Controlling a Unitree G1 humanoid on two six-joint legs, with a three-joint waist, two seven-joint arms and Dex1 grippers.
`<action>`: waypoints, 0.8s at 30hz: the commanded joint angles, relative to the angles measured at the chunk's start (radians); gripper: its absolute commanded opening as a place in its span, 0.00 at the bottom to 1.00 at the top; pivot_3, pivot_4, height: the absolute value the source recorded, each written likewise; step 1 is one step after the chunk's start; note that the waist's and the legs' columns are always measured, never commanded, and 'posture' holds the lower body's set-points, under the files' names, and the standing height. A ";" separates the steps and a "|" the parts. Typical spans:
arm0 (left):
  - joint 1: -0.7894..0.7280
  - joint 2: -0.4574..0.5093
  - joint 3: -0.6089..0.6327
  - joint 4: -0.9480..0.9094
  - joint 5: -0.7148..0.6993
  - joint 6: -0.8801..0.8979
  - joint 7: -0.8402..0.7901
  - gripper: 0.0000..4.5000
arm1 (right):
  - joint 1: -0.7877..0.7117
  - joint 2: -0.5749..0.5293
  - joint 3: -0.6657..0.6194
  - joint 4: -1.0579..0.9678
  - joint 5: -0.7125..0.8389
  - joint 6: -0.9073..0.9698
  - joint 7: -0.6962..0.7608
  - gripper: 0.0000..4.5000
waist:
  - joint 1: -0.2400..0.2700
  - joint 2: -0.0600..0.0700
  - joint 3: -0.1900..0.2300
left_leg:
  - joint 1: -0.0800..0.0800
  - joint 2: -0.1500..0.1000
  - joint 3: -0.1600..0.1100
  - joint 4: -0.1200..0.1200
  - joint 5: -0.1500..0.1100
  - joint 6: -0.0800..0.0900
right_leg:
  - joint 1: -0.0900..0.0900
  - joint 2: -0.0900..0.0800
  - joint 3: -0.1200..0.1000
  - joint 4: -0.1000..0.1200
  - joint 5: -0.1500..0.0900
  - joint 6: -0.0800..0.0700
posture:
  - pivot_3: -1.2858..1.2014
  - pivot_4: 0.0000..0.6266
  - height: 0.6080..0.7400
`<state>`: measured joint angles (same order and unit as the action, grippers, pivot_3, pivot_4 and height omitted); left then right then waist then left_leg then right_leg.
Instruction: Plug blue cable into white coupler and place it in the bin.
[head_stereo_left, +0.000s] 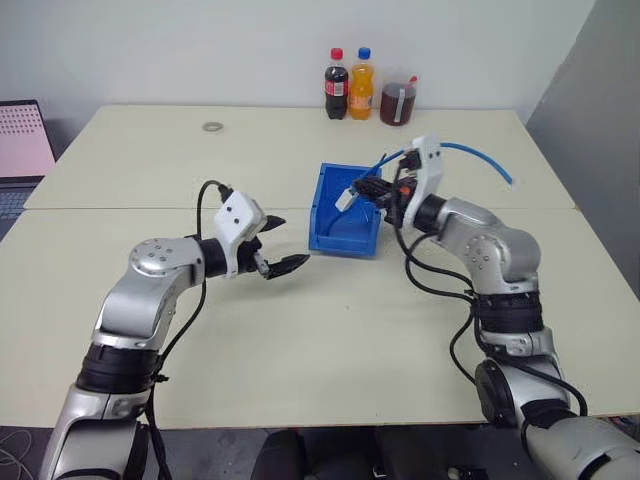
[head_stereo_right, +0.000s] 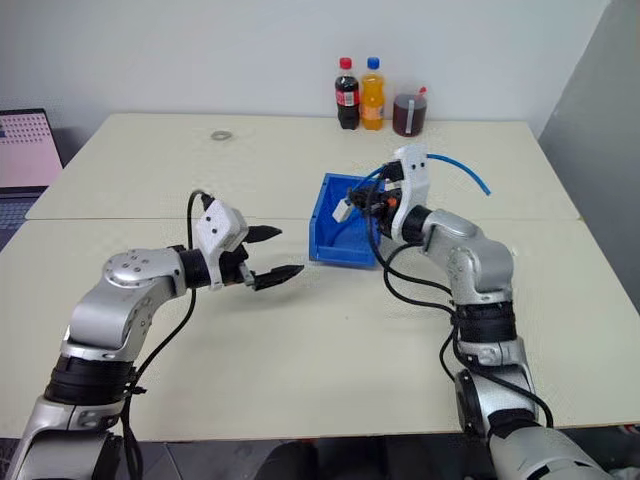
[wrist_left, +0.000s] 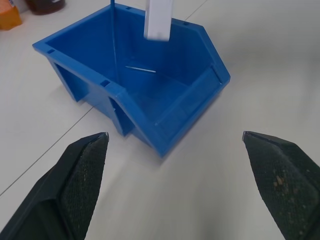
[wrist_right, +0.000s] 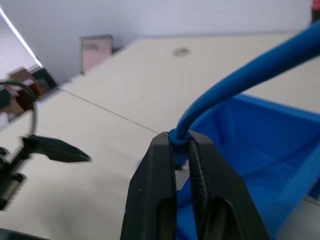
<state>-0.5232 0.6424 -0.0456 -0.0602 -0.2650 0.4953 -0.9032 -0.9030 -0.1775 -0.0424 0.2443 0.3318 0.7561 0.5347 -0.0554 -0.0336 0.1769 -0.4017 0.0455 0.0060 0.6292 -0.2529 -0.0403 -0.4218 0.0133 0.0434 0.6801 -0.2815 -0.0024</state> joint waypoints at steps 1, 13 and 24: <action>-0.042 -0.019 -0.022 0.002 0.013 -0.020 0.007 1.00 | -0.158 -0.036 0.029 0.216 -0.050 -0.070 0.042 0.34 | 0.000 0.000 0.000 | -0.001 0.000 0.001 0.000 0.000 0.000 | 0.000 0.000 0.000 0.000 0.000 0.000 | 0.52 0.24 1.00; -0.049 -0.029 -0.028 0.007 0.032 -0.042 0.018 1.00 | -0.301 -0.216 0.113 0.375 -0.129 -0.106 0.245 1.00 | 0.008 0.000 0.000 | -0.002 0.001 0.001 0.001 0.000 0.000 | -0.001 -0.002 0.000 0.000 0.000 0.000 | 0.52 0.24 1.00; 0.003 0.015 0.116 0.047 -0.007 -0.018 0.075 1.00 | 0.054 -0.472 0.083 -0.158 -0.049 -0.158 0.507 1.00 | 0.021 0.000 0.001 | -0.002 0.001 -0.001 0.002 0.000 0.000 | -0.001 -0.001 -0.002 0.000 0.000 0.000 | 0.52 0.24 1.00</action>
<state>-0.5231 0.6329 0.0121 0.0007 -0.2577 0.4749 -0.8453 -0.8763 -0.6269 0.1122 0.2283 0.2262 0.5986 1.0332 -0.0343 -0.0333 0.1774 -0.4036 0.0468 0.0042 0.6310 -0.2529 -0.0403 -0.4225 0.0126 0.0418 0.6808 -0.2814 -0.0027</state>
